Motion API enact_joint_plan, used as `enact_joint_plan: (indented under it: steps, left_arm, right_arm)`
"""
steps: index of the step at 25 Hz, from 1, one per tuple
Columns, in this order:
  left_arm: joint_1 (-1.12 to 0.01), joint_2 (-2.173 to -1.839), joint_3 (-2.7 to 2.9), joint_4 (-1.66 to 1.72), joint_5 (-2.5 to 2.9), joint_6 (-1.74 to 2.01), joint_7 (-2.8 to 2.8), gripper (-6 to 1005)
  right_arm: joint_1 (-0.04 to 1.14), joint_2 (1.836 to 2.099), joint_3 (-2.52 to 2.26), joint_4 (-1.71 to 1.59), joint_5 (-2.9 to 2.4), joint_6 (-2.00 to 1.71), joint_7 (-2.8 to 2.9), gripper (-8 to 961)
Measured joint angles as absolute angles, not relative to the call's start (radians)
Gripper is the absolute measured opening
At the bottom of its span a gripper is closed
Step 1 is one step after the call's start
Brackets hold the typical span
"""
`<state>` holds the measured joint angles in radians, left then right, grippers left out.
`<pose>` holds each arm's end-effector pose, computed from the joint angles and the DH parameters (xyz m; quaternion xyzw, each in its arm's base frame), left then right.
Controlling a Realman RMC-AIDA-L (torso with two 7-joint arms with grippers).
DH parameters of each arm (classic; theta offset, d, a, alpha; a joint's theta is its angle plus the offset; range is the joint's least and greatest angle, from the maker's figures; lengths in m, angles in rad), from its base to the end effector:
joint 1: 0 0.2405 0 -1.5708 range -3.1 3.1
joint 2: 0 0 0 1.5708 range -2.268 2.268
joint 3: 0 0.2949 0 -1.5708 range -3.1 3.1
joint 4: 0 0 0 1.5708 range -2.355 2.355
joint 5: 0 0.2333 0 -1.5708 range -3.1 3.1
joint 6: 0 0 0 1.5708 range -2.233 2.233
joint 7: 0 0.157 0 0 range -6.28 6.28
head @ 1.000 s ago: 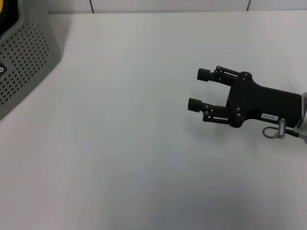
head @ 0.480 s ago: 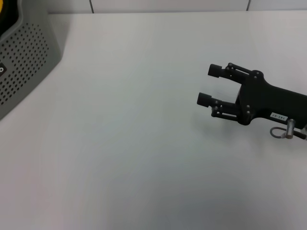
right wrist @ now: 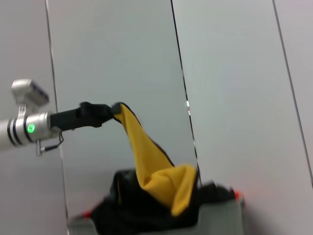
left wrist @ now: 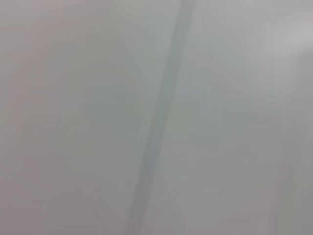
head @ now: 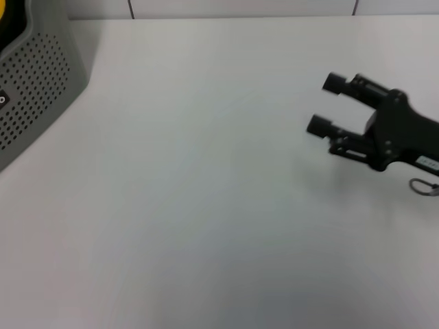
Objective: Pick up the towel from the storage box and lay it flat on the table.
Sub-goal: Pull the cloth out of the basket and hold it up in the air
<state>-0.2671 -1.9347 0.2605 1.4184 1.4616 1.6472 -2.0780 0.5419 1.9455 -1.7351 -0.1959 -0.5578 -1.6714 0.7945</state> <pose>-0.2858 0.2932 0.2920 -0.7590 -0.2206 -0.4315 0.4348 0.2695 0.3449 -0.0382 -0.8648 0.0850 0.4674 0.1624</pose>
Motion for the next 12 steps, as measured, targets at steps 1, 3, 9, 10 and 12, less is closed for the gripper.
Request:
enact_joint_plan:
  steps: [1,3,9,10,12]
  left_arm:
    - [-0.258,-1.920,0.266,1.365,1.345,1.686,-2.058,18]
    - [-0.258,-1.881,0.281,1.237,1.161,1.772,-2.054,18]
    - [-0.320,-1.807,0.339,0.943,0.909,2.014,-2.110,19]
    - [-0.324,-1.806,0.362,0.935,0.894,2.027,-2.118,19]
    - [-0.319,-1.809,0.423,0.950,0.852,2.031,-2.122,19]
  right_arm:
    - [0.539,1.945,-1.722,-0.196,-0.558,-1.695,0.795,779]
    - [0.538,1.943,-1.698,-0.195,-0.560,-1.729,0.795,779]
    - [0.555,1.952,-1.687,-0.222,-0.566,-1.757,0.776,779]
    - [0.558,1.954,-1.688,-0.229,-0.567,-1.757,0.774,779]
    - [0.571,1.964,-1.690,-0.247,-0.580,-1.758,0.771,779]
